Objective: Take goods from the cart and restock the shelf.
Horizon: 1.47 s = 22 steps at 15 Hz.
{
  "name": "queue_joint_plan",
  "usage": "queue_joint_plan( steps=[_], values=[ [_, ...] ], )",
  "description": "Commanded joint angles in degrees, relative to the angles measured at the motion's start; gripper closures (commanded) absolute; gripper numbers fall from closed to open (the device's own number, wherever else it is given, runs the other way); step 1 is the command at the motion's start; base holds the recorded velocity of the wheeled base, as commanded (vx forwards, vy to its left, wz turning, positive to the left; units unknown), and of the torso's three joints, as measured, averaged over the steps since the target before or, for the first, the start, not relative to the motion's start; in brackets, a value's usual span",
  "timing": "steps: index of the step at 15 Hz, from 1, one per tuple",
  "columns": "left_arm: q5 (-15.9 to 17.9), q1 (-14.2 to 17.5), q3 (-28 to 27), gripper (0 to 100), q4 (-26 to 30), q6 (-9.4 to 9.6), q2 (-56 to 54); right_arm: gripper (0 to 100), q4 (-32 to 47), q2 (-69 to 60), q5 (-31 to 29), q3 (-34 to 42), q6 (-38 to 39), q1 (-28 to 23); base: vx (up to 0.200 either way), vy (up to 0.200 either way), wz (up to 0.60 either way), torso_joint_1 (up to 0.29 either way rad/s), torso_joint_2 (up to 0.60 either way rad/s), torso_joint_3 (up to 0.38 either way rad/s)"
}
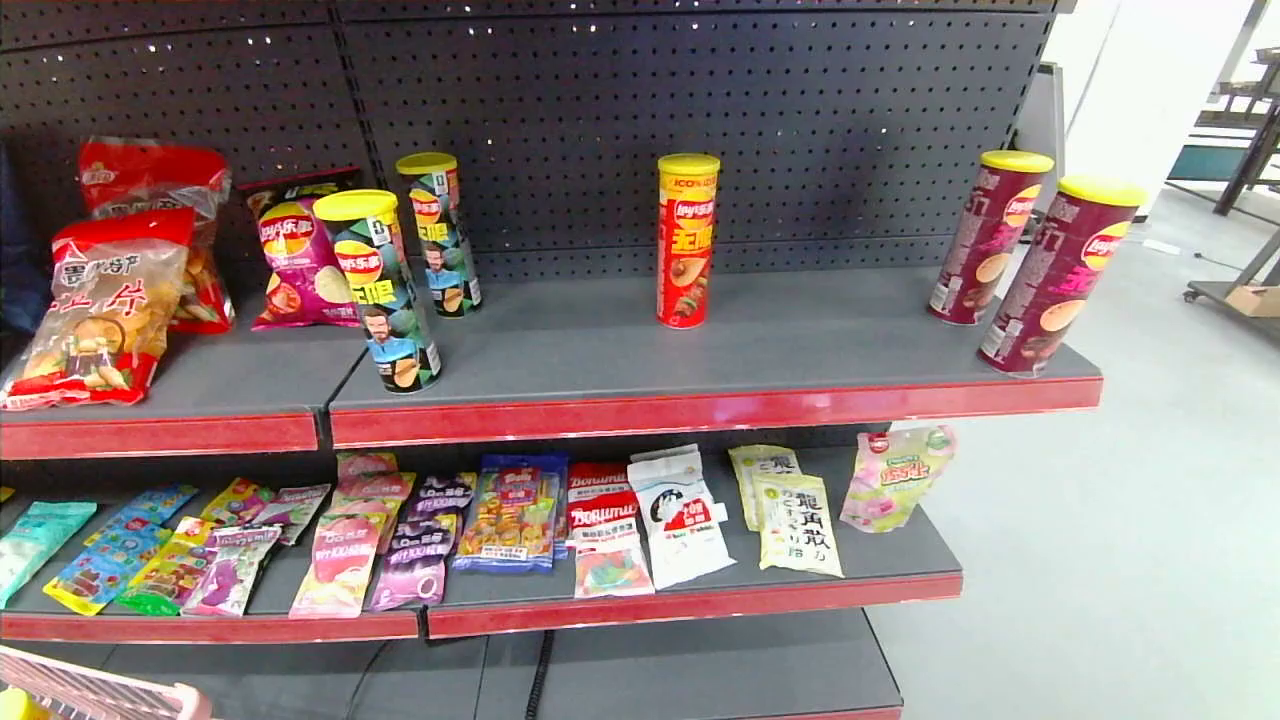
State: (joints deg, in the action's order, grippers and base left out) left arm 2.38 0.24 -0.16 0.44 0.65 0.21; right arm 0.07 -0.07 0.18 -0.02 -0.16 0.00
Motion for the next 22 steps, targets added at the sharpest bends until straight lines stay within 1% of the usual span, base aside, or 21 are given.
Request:
queue_joint_plan(
  steps=[1,13,18,22],
  values=[
    [0.00,0.02,-0.02,0,0.00,0.06,-0.03,0,0.01,0.07,-0.01,0.02,-0.02,0.00,0.000,0.000,0.60,0.017,0.00,0.007],
    [-0.09,0.02,0.07,0,0.00,0.06,0.06,0,0.01,0.07,0.08,0.02,0.16,0.00,0.000,0.000,0.60,0.004,0.00,0.003],
    [-0.18,0.02,0.07,0,0.00,0.06,0.06,0,0.01,0.07,-0.09,0.02,0.16,0.00,0.000,0.000,0.00,0.000,0.00,0.000],
    [-0.09,0.02,0.07,0,0.00,0.06,0.06,0,0.01,0.07,-0.09,0.02,0.25,0.00,0.000,0.000,0.00,-0.134,0.34,0.199]
  ],
)
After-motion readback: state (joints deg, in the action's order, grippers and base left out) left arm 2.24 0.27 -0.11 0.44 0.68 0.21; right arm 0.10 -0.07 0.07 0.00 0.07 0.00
